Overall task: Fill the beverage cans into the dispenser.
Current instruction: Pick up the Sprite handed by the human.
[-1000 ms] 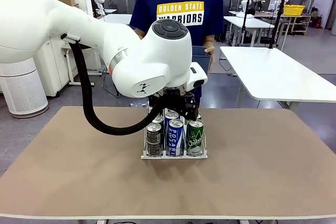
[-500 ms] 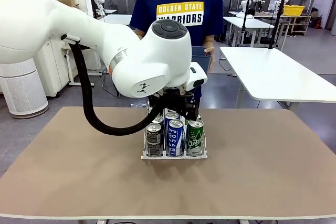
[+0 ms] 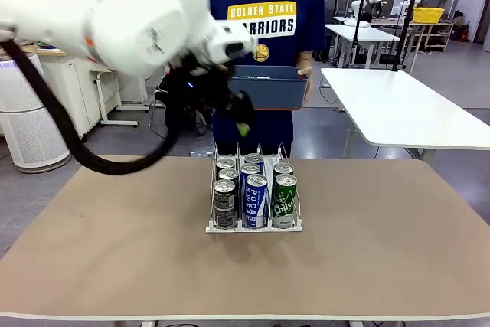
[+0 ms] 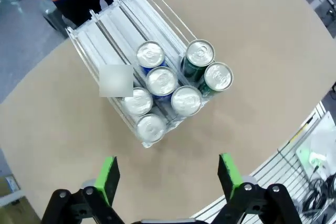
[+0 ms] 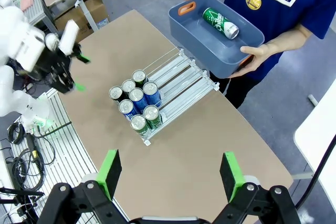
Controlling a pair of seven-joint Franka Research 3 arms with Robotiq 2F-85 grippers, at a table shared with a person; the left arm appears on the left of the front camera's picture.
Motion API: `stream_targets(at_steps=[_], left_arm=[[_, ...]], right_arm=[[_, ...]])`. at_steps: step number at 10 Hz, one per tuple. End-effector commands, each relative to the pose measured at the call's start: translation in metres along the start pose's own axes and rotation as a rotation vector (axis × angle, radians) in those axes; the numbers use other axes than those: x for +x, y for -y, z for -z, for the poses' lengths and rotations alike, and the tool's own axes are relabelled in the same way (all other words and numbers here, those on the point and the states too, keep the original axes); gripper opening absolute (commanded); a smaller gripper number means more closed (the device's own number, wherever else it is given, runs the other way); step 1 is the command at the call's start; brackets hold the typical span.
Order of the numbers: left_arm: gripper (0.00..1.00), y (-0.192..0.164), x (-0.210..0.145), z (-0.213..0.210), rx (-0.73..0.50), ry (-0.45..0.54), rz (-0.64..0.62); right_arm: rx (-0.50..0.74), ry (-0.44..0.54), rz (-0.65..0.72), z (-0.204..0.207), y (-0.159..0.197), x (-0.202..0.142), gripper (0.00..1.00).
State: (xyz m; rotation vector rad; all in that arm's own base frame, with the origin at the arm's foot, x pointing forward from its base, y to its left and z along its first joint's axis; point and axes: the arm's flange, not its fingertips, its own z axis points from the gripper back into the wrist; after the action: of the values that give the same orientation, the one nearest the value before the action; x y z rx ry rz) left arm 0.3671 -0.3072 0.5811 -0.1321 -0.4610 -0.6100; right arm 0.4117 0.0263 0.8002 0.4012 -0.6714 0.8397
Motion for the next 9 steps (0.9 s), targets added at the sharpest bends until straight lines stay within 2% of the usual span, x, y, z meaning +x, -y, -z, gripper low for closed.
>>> stream_targets(at_steps=[1,2,3,5,7,9], left_arm=[[1.0,-0.049,-0.014,-0.053,-0.032,-0.001,0.039],[1.0,-0.063,-0.017,-0.09,-0.062,-0.015,0.073],[1.0,-0.08,-0.012,-0.124,-0.098,0.047,0.153],[1.0,-0.111,0.006,-0.176,-0.076,0.177,0.148],[1.0,-0.121,0.02,-0.21,-0.031,0.215,0.117],[1.0,-0.119,0.032,-0.226,-0.025,0.238,0.123]], right_arm=[[0.001,0.001,-0.002,0.0,-0.001,0.0,1.0],[0.001,0.001,-0.002,0.0,-0.001,0.0,1.0],[0.001,0.001,-0.002,0.0,-0.001,0.0,1.0],[0.001,0.001,-0.002,0.0,-0.001,0.0,1.0],[0.001,0.001,-0.002,0.0,-0.001,0.0,1.0],[0.001,0.001,-0.002,0.0,-0.001,0.0,1.0]])
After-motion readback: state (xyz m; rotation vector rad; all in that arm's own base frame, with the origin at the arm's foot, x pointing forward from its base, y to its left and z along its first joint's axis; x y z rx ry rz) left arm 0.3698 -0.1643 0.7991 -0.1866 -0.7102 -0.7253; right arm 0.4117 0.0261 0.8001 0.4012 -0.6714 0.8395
